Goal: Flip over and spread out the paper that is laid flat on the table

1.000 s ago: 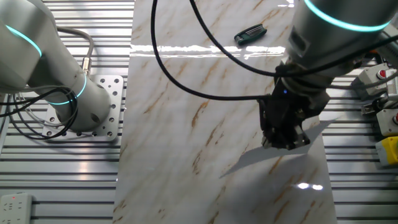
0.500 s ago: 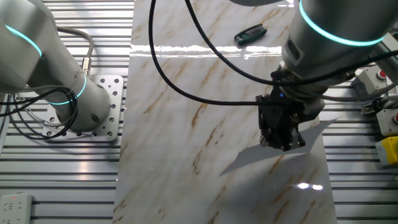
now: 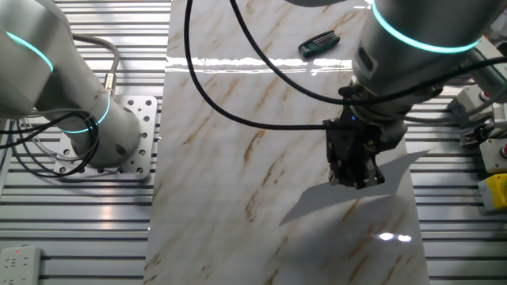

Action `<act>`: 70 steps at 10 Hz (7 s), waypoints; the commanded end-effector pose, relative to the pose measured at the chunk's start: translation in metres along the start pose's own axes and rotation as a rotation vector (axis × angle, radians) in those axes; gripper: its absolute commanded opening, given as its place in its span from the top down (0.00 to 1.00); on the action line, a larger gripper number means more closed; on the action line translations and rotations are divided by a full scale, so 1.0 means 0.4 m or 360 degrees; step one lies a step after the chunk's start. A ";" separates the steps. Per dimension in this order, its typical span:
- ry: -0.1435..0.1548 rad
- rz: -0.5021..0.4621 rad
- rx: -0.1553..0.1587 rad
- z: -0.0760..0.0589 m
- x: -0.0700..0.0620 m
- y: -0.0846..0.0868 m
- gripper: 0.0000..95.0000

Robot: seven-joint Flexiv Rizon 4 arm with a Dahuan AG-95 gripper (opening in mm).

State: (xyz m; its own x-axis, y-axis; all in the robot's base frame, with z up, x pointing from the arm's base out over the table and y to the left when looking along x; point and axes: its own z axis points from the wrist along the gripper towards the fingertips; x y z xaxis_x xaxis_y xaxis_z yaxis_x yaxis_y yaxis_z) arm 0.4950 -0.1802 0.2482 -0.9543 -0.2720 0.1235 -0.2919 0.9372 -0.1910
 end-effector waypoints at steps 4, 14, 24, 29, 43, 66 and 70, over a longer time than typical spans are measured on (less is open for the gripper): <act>-0.0007 0.0021 0.0031 0.026 -0.001 0.018 1.00; -0.0017 0.0073 0.0059 0.065 -0.021 0.073 1.00; -0.0040 0.0131 0.0007 0.063 -0.023 0.084 1.00; -0.0076 0.0201 -0.0121 0.060 -0.027 0.091 1.00; -0.0143 0.0295 -0.0232 0.071 -0.040 0.122 1.00; -0.0184 0.0129 -0.0235 0.076 -0.040 0.132 1.00; -0.0254 -0.0023 -0.0311 0.076 -0.040 0.132 1.00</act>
State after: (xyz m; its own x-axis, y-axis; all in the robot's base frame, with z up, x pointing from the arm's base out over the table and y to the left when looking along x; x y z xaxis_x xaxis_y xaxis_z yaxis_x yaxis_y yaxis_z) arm 0.4931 -0.1331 0.2065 -0.9556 -0.2932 -0.0282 -0.2931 0.9560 -0.0095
